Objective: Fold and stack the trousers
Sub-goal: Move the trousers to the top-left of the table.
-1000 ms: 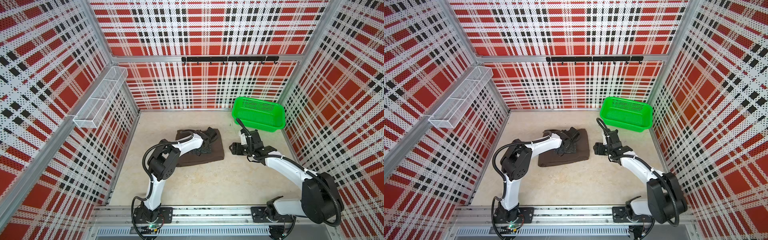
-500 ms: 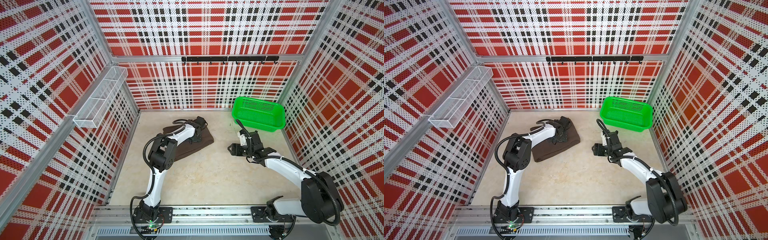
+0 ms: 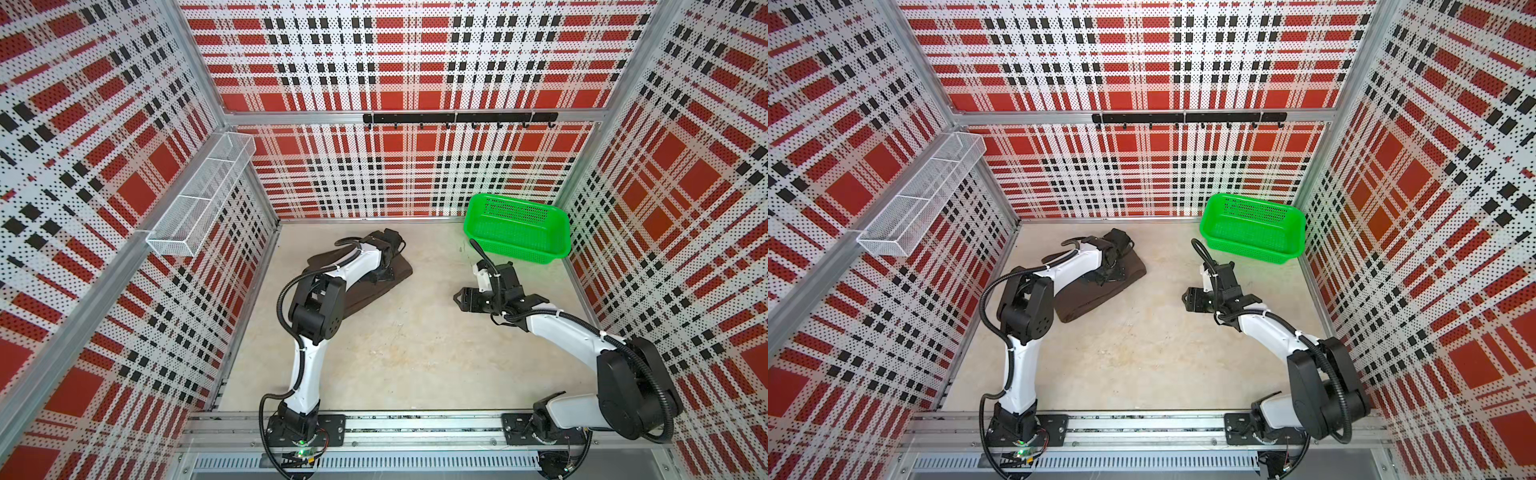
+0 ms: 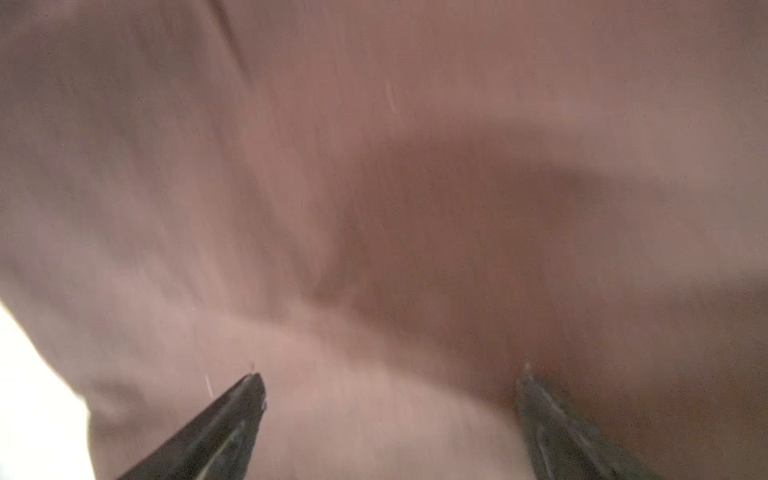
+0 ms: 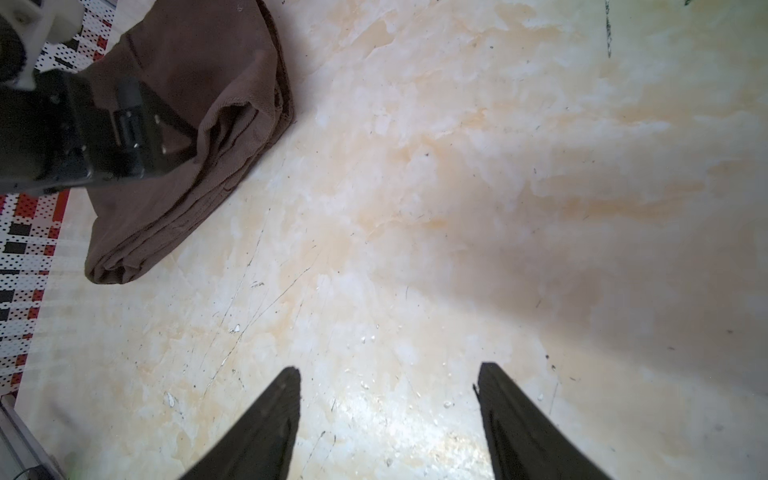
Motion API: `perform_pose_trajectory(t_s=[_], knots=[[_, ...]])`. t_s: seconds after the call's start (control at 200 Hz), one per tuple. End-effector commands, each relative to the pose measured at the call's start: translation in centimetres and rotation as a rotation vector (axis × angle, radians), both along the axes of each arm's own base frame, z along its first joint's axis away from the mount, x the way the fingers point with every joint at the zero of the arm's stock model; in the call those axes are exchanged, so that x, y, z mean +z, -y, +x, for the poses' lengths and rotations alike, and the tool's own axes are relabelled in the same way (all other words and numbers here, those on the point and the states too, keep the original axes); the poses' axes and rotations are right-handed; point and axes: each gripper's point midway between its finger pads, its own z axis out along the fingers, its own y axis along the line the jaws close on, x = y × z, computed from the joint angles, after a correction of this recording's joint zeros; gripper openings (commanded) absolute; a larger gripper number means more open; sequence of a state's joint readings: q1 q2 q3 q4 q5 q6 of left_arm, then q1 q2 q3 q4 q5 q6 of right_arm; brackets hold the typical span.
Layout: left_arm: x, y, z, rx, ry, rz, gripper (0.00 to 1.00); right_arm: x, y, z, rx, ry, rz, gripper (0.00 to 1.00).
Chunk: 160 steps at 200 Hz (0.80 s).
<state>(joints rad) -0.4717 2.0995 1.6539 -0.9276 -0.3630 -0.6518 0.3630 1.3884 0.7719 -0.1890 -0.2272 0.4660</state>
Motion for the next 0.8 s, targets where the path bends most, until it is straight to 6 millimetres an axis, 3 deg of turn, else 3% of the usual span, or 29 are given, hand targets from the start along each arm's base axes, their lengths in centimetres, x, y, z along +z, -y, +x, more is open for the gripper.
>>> perform_pose_trajectory(t_s=[0.0, 0.105, 0.225, 0.421, 0.797], knots=[[0.4, 0.7, -2.9, 0.148, -0.009, -0.174, 0.98, 1.2, -0.3, 1.0, 0.001, 0.034, 0.019, 0.7], [-1.1, 0.2, -4.6, 0.257, -0.041, -0.257, 0.98, 1.1, -0.4, 1.0, 0.004, 0.03, 0.022, 0.71], [-2.3, 0.0, -4.9, 0.322, -0.037, -0.349, 0.98, 0.9, -0.5, 1.0, 0.009, 0.027, 0.03, 0.71], [-3.4, -2.6, -3.3, 0.383, -0.018, -0.336, 0.98, 1.3, -0.3, 0.8, 0.004, 0.039, 0.029, 0.71], [-3.4, -11.1, 1.4, 0.299, -0.059, -0.12, 0.98, 1.1, -0.4, 0.7, 0.007, 0.034, 0.031, 0.71]])
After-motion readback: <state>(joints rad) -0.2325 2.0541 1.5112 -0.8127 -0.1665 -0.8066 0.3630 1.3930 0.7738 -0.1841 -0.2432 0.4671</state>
